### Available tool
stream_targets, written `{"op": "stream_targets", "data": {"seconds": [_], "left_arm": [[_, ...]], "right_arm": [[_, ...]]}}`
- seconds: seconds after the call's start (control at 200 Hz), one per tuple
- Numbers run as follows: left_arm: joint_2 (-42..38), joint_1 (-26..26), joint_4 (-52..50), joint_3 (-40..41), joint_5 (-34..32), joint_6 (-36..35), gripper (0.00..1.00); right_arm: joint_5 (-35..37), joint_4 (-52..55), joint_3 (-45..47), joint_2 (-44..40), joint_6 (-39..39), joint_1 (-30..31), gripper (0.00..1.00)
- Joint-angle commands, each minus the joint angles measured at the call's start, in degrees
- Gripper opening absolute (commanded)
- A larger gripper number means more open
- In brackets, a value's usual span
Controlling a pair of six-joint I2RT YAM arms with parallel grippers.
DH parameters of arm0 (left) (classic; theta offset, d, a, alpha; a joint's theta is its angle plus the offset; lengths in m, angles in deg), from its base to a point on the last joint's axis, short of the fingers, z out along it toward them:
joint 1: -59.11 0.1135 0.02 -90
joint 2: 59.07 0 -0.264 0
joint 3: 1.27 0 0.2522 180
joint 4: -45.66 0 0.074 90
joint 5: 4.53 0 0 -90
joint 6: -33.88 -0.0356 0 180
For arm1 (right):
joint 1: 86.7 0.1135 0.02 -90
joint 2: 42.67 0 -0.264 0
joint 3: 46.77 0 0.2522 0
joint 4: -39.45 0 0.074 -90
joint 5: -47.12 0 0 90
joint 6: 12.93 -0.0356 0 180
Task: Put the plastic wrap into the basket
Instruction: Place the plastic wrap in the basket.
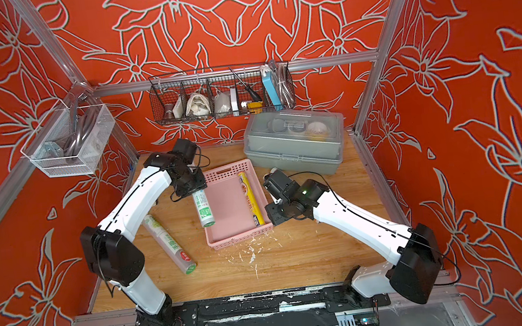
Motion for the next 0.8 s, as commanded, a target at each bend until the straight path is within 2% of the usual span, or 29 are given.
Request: {"op": "stream_targets", "data": {"seconds": [0.0, 0.33, 0.796], "left_arm": [[1.53, -1.12, 1.11, -1.74, 0.84, -0.28, 0.33], [5.2, -4.29, 3.62, 2.18, 2.12, 0.54, 0.33], [6.79, -4.43, 7.2, 9.51, 3.61, 1.13, 0.32]], "right_arm": [[1.95, 1.52, 1.14, -1.63, 0.69, -0.19, 0.61], [1.91, 1.96, 1.52, -1.91, 0.68, -0.36, 0.61], [1.79, 1.96, 1.78, -1.79, 0.94, -0.39, 0.61]]}}
